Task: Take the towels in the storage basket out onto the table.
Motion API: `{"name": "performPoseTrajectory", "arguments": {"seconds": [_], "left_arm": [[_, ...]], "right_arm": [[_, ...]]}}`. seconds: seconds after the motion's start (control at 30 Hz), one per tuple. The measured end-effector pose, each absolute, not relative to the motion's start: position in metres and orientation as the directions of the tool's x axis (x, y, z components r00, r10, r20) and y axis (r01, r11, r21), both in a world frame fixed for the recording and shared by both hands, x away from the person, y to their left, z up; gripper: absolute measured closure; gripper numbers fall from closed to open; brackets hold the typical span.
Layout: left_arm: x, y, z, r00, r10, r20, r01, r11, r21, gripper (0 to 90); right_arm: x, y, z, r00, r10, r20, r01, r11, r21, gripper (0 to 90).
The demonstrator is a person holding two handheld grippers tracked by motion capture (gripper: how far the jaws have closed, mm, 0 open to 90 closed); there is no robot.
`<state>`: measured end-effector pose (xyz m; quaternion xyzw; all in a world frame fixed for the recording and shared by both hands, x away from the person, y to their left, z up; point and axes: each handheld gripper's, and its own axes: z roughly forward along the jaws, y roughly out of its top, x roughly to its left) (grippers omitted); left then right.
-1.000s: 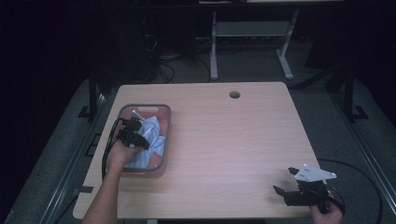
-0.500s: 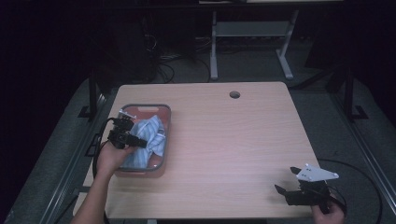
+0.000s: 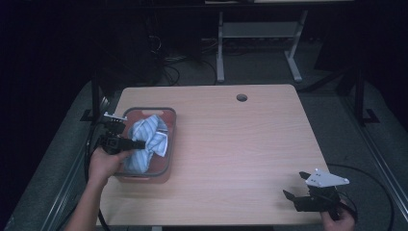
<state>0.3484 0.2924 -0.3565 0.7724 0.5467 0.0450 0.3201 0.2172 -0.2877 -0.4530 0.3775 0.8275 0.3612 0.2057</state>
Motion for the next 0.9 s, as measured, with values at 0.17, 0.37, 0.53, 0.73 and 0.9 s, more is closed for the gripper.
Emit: {"name": "performPoseTrajectory", "arguments": {"seconds": [0.17,0.37,0.53,0.73,0.9], "left_arm": [[0.344,0.297,-0.345,0.409,0.861,-0.303,0.790,-0.168,0.590,68.9],[0.337,0.298,-0.332,0.429,0.850,-0.306,0.768,-0.165,0.618,68.9],[0.335,0.299,-0.325,0.423,0.855,-0.301,0.761,-0.156,0.629,68.7],[0.334,0.298,-0.314,0.433,0.839,-0.329,0.744,-0.126,0.657,68.7],[0.335,0.291,-0.306,0.449,0.831,-0.329,0.736,-0.136,0.663,68.6]], "right_arm": [[0.217,-0.289,-0.451,-0.630,0.773,-0.074,0.473,0.457,0.753,13.9],[0.216,-0.290,-0.451,-0.625,0.777,-0.071,0.477,0.453,0.753,13.8],[0.217,-0.289,-0.451,-0.629,0.774,-0.074,0.472,0.455,0.755,13.9],[0.217,-0.290,-0.451,-0.630,0.773,-0.075,0.472,0.458,0.753,13.9],[0.217,-0.291,-0.451,-0.622,0.780,-0.071,0.476,0.448,0.757,13.9]]}}
